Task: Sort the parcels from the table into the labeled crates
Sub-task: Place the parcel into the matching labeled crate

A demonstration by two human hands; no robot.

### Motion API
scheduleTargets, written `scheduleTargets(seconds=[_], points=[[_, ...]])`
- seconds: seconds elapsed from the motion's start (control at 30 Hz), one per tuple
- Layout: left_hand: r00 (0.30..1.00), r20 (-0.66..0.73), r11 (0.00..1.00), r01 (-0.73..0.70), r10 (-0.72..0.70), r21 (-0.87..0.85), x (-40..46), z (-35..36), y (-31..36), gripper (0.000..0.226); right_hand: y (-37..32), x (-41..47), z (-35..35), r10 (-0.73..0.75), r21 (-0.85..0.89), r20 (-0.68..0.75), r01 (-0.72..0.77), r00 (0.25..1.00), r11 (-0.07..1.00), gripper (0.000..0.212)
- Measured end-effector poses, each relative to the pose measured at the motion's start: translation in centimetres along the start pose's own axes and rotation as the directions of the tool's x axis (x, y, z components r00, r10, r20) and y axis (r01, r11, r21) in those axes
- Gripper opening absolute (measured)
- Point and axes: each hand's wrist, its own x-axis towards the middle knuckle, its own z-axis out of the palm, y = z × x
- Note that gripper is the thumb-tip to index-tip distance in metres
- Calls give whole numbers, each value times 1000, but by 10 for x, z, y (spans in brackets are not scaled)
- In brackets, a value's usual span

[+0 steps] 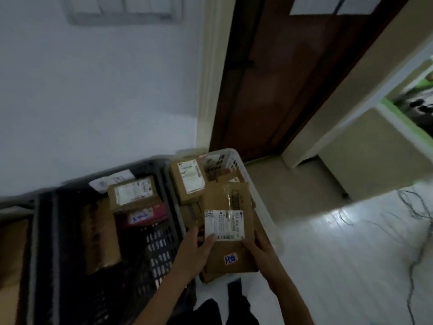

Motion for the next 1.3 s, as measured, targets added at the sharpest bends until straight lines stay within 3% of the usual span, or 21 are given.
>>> scheduleTargets(seconds=[0.27,0.4,0.6,0.77,1.0,1.3], points=[[943,-243,973,232,-226,-6,22,44,-26,22,2,87,-22,109,-373,310,15,945,928,51],[917,-284,960,274,-279,-55,39,68,-15,16,-5,112,-44,110,-399,333,35,936,916,45],[916,-321,970,211,-240,-124,76,98,27,15,-25,152,-77,6,-407,295,120,955,905,37],[935,-298,982,185,-190,-47,94,119,36,25,-32,172,-102,-20,-447,280,149,960,882,21],[944,-311,983,152,-112,106,126,116,58,28,-31,180,-108,-46,-377,187,115,981,919,20],[932,-361,985,96,-39,142,175,84,82,53,-83,239,-84,-134,-343,283,230,950,911,29]])
